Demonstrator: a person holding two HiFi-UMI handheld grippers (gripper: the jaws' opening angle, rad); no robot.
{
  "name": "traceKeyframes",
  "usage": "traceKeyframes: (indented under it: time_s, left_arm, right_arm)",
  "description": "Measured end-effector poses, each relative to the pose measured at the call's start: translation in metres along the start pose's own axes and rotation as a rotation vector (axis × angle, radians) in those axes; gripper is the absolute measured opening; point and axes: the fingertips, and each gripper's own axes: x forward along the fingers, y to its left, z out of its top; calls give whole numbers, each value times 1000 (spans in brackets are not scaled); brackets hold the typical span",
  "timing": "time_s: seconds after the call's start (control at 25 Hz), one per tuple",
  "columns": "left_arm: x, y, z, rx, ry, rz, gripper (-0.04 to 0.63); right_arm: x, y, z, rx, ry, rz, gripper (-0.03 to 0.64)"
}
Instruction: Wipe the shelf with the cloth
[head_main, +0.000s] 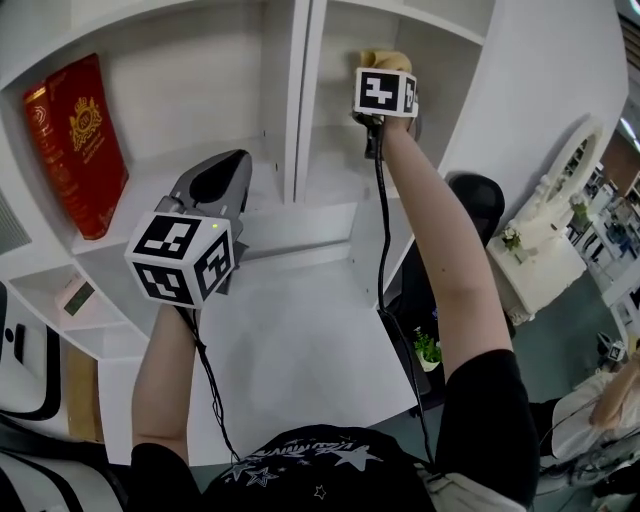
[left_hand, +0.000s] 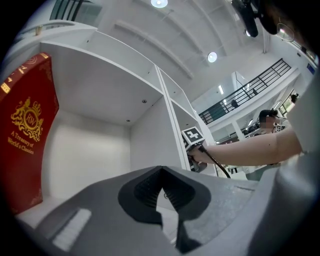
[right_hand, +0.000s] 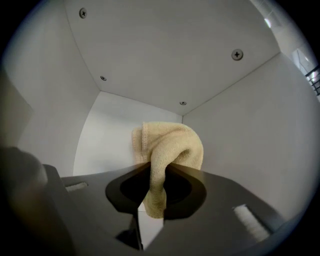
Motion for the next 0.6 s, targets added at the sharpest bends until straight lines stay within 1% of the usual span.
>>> traceKeyframes:
  time_s: [0.28,0.44,0.6]
  left_arm:
    - [10,9,-1,4,-5,34,3]
    - [16,11,-4,13,2,41,3]
    - [19,15,-7,8,4,56,2]
  right_arm:
    - [30,1,-4,-22,23,19,84]
    - [45,-4,-8,-20,33,3,84]
    - [55,-9,-9,-62,17,-25,84]
